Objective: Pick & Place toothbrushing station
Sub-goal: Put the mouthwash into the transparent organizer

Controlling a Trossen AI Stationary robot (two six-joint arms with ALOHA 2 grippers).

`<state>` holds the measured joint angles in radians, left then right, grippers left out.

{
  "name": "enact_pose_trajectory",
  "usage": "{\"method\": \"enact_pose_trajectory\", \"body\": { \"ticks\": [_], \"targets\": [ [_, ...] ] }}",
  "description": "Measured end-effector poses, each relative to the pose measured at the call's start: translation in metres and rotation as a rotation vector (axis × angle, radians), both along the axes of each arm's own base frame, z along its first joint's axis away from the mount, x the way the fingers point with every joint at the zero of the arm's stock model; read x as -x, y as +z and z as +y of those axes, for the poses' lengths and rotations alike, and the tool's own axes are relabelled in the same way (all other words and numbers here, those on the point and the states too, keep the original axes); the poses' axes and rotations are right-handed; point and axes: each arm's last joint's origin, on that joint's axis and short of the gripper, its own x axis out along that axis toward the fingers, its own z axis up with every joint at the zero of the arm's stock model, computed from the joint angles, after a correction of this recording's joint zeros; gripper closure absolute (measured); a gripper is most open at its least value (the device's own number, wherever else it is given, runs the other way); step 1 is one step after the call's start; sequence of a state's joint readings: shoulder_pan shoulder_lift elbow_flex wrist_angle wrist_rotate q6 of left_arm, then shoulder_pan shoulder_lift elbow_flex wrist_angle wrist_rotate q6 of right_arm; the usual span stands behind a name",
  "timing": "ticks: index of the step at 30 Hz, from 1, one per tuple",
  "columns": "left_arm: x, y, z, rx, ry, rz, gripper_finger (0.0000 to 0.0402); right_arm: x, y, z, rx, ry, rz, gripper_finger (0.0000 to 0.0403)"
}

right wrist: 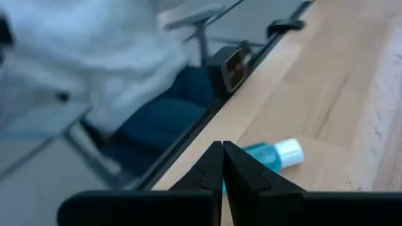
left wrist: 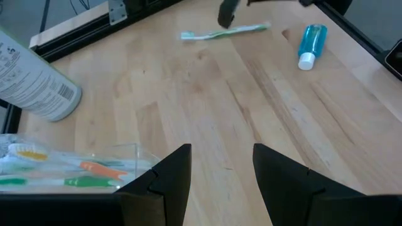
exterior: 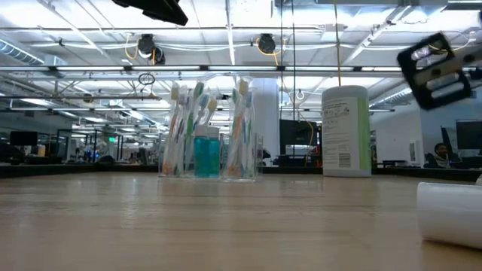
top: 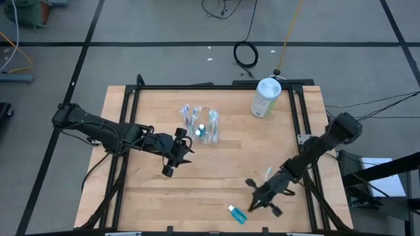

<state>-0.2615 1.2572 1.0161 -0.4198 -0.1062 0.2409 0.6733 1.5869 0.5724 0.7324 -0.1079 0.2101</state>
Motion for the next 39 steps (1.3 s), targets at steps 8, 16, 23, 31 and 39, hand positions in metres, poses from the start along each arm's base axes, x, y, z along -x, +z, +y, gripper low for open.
{"method": "enact_pose_trajectory", "body": {
  "ticks": [8, 16, 23, 31, 39],
  "targets": [
    [0.0, 0.0, 0.0, 0.002, 0.001, -0.005, 0.0224, -0.026, -0.03, 0.036, -0.134, 0.148, 0.069, 0.0402],
    [0.0, 0.0, 0.0, 0.018, 0.014, -0.001, 0.0224, -0.031, -0.055, 0.048, -0.03, 0.28, 0.085, 0.0403],
    [0.0, 0.0, 0.0, 0.013, 0.009, 0.0, 0.0224, -0.039, -0.063, 0.034, 0.071, 0.277, 0.065, 0.0403],
    [0.0, 0.0, -0.001, 0.012, 0.008, -0.003, 0.0224, -0.055, -0.063, 0.012, 0.063, 0.179, 0.08, 0.0403],
    [0.0, 0.0, -0.001, 0.065, 0.047, 0.003, 0.0224, -0.078, -0.063, -0.024, 0.012, -0.048, 0.142, 0.0403]
  ]
}}
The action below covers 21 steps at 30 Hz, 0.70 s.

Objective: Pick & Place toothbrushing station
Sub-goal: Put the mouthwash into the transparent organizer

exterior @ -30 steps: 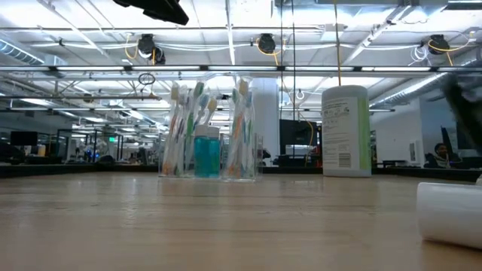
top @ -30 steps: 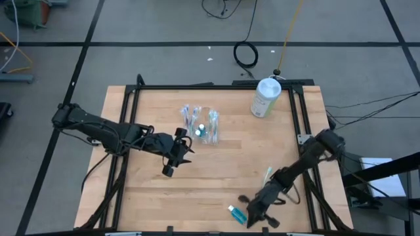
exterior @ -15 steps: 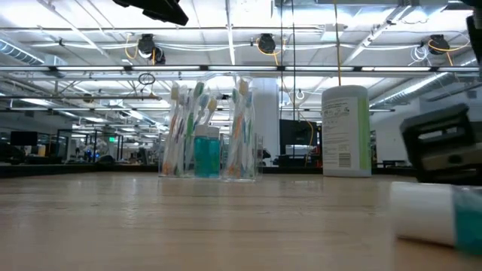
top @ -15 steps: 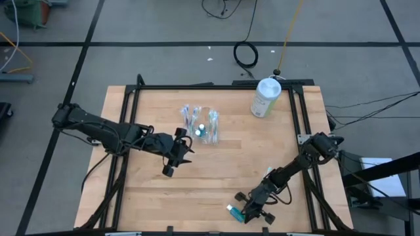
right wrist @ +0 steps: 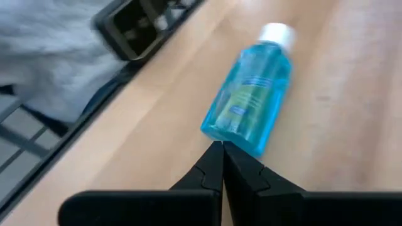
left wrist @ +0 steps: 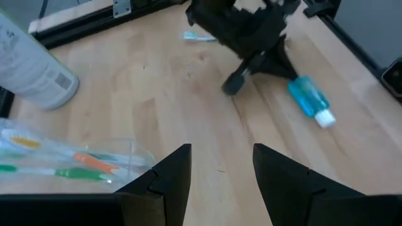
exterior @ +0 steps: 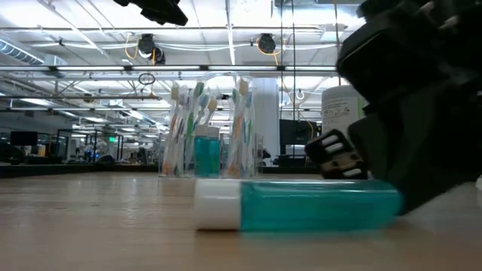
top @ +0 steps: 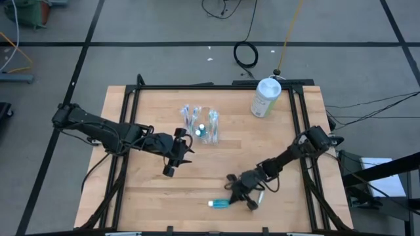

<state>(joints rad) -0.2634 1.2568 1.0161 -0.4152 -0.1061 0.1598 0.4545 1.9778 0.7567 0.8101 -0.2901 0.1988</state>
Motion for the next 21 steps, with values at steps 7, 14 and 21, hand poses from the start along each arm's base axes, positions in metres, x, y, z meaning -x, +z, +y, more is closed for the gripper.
{"method": "enact_pose_trajectory", "body": {
  "ticks": [7, 14, 21],
  "targets": [
    [-0.014, -0.022, -0.012, 0.068, 0.027, 0.05, 0.0224, -0.006, 0.0, -0.012, -0.026, 0.003, 0.011, 0.0403],
    [-0.038, -0.077, -0.05, 0.176, -0.011, -0.132, 0.0224, -0.005, 0.0, -0.011, -0.023, 0.006, 0.009, 0.0403],
    [-0.05, -0.113, -0.091, 0.309, 0.038, -0.307, 0.0225, -0.005, 0.001, -0.011, -0.024, 0.005, 0.005, 0.0403]
  ]
}}
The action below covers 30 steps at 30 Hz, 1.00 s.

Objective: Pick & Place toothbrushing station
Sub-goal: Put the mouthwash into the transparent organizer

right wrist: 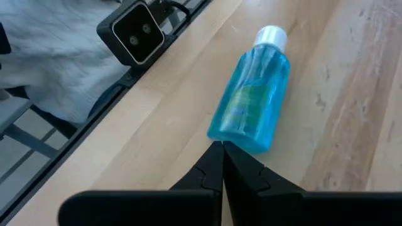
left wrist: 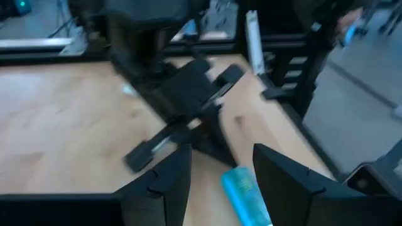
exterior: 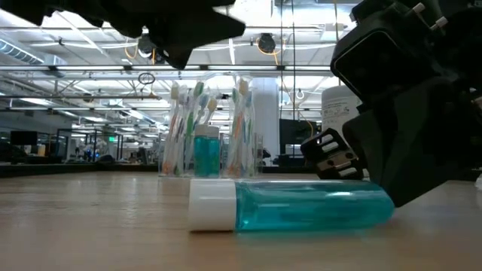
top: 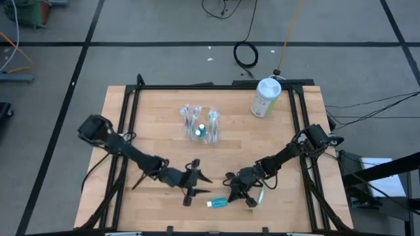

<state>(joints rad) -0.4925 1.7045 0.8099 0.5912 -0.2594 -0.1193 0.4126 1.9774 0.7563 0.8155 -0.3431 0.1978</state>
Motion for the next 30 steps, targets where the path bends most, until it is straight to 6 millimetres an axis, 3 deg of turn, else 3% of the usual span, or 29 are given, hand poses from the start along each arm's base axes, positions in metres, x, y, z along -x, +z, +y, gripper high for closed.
{"method": "enact_pose_trajectory", "body": {
  "ticks": [6, 14, 22, 25, 30],
  "targets": [
    [-0.01, -0.018, -0.018, 0.027, 0.029, -0.014, 0.0225, -0.001, 0.002, 0.0, -0.003, -0.009, -0.02, 0.0403],
    [-0.015, -0.037, -0.036, 0.207, 0.09, 0.068, 0.0225, -0.005, 0.003, -0.004, 0.057, -0.191, -0.058, 0.0403],
    [-0.009, -0.044, -0.081, 0.028, 0.14, 0.121, 0.0225, -0.002, 0.001, 0.002, 0.09, -0.313, -0.052, 0.0403],
    [-0.012, -0.049, -0.088, 0.026, 0.142, 0.16, 0.0225, 0.001, 0.003, 0.009, 0.111, -0.284, -0.088, 0.0403],
    [-0.021, -0.065, -0.088, 0.018, 0.128, 0.219, 0.0225, 0.004, 0.021, 0.028, 0.094, -0.172, -0.318, 0.0403]
  ]
}}
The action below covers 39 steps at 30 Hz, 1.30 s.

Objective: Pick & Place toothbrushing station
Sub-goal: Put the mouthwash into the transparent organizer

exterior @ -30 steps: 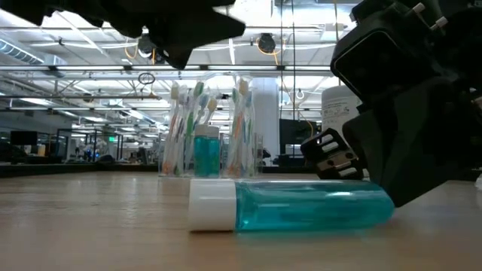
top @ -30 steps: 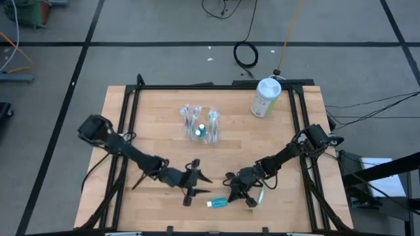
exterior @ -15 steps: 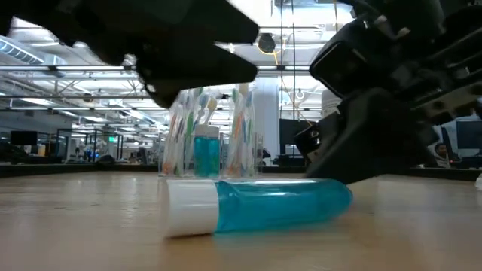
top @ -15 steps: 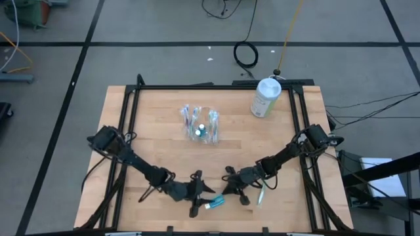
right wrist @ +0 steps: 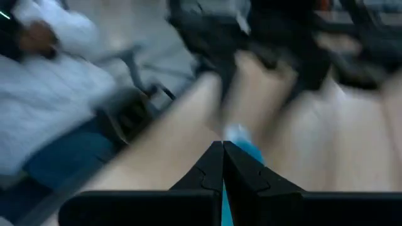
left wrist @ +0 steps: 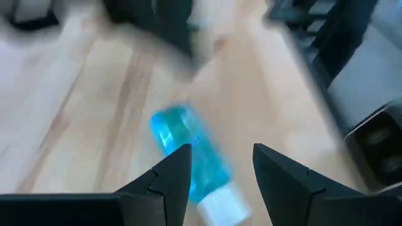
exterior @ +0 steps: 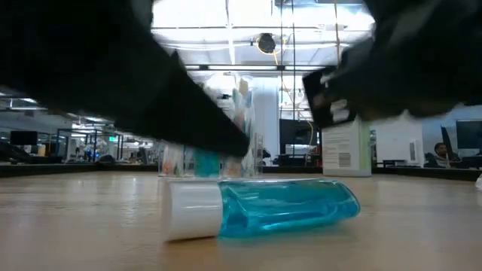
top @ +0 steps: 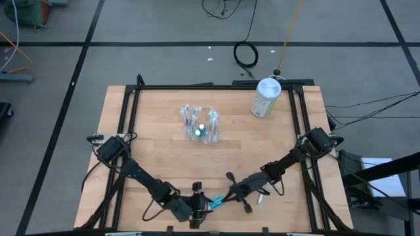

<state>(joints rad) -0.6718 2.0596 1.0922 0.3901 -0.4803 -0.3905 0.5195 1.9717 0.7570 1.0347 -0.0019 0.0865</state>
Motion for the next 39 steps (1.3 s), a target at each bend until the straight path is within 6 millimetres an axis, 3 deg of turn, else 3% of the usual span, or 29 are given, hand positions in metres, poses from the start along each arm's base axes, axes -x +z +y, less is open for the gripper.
{"method": "enact_pose_trajectory", "body": {
  "ticks": [2, 5, 13, 19, 28, 39],
  "targets": [
    [-0.001, -0.006, 0.005, 0.001, 0.007, 0.033, 0.0225, 0.002, 0.005, 0.006, -0.019, 0.026, -0.055, 0.0403],
    [-0.004, -0.009, 0.01, 0.024, 0.026, 0.067, 0.0225, 0.002, 0.003, 0.013, -0.017, 0.031, -0.006, 0.0403],
    [-0.003, -0.014, 0.017, -0.018, 0.042, 0.125, 0.0225, -0.025, -0.018, 0.025, 0.003, 0.013, 0.093, 0.0403],
    [-0.003, -0.017, 0.021, -0.081, 0.022, 0.163, 0.0224, -0.036, -0.024, 0.018, -0.008, -0.032, 0.15, 0.0403],
    [-0.005, -0.02, 0.03, -0.039, 0.016, 0.234, 0.0226, -0.04, -0.024, 0.011, -0.045, -0.064, 0.175, 0.0403],
    [-0.005, -0.018, 0.033, -0.035, 0.033, 0.245, 0.0283, -0.04, -0.024, 0.011, -0.042, -0.06, 0.178, 0.0403]
  ]
}}
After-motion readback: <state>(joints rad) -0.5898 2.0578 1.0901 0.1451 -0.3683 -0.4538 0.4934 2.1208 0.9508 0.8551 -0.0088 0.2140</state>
